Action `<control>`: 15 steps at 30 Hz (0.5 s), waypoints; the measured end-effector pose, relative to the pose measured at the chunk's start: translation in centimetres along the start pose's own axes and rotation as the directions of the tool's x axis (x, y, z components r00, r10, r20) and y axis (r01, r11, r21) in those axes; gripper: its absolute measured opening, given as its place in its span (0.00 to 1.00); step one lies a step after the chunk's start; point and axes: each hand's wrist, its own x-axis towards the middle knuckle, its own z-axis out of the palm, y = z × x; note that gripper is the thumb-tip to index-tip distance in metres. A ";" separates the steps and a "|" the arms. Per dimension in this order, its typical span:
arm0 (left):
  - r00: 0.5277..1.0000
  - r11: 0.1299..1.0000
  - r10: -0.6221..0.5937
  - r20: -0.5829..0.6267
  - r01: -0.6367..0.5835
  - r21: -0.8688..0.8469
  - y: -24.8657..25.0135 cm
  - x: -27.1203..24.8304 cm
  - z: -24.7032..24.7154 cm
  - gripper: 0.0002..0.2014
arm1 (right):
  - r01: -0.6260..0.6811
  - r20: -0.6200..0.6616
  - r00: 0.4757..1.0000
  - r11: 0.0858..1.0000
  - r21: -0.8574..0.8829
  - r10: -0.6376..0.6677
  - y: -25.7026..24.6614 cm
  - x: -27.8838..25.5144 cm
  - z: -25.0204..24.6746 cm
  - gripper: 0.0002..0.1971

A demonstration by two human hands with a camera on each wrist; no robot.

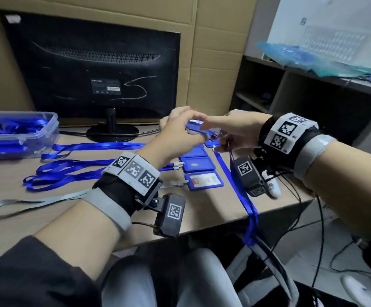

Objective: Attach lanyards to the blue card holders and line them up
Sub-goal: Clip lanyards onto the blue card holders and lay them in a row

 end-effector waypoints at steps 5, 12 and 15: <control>0.990 0.996 0.023 -0.139 -0.011 0.090 -0.3 -1.1 -0.8 0.09 | 0.027 0.167 0.986 0.999 -0.037 -0.021 -1.0 -1.9 1.5 0.17; 0.992 1.000 -0.014 -0.124 0.015 0.004 -1.4 -2.4 -4.7 0.04 | 0.142 0.226 0.968 0.979 -0.145 -0.107 -0.3 -0.9 2.4 0.17; 0.996 0.997 -0.047 -0.070 0.051 0.059 -2.1 -2.9 -6.3 0.05 | 0.206 0.186 0.966 0.968 -0.146 -0.177 -0.4 -0.3 3.4 0.13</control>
